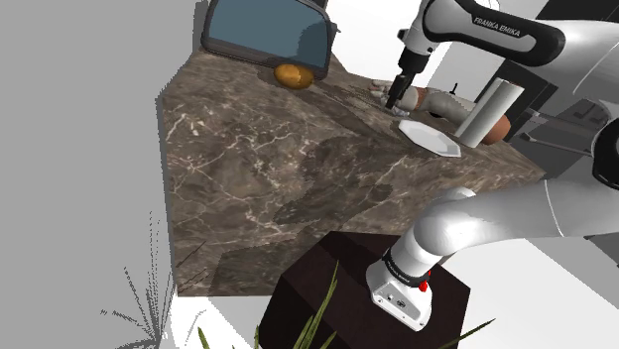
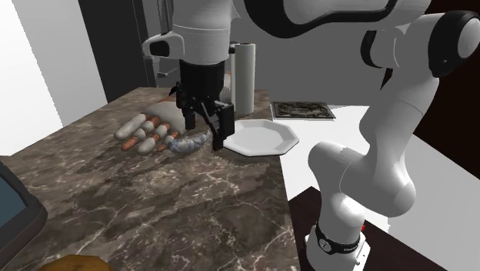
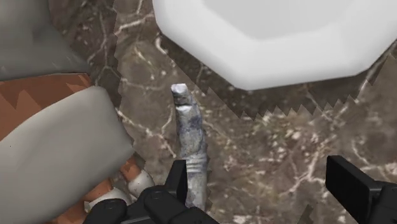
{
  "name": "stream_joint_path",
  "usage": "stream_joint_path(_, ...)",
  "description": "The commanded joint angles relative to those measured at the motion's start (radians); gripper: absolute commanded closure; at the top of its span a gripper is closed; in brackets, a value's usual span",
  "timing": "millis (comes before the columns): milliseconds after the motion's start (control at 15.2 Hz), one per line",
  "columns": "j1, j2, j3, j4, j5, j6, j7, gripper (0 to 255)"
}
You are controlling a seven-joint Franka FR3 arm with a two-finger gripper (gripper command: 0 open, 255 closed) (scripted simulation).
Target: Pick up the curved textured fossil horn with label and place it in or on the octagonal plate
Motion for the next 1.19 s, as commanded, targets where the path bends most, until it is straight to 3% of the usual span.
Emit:
stream_joint_path(0,-0.008,0.046,-0.034,0.062,-0.026,-0.021,-0.054,0)
stream_joint_path(132,-0.013,0.074,-0.055,0.098,-0.04,-0.032,-0.086,0)
stream_joint_path(594,-0.022,0.054,-0.078,-0.014,-0.058,0.064,-0.079,0)
stream_joint_path(1122,-0.022,0.054,-0.078,-0.014,-0.058,0.064,-0.079,0)
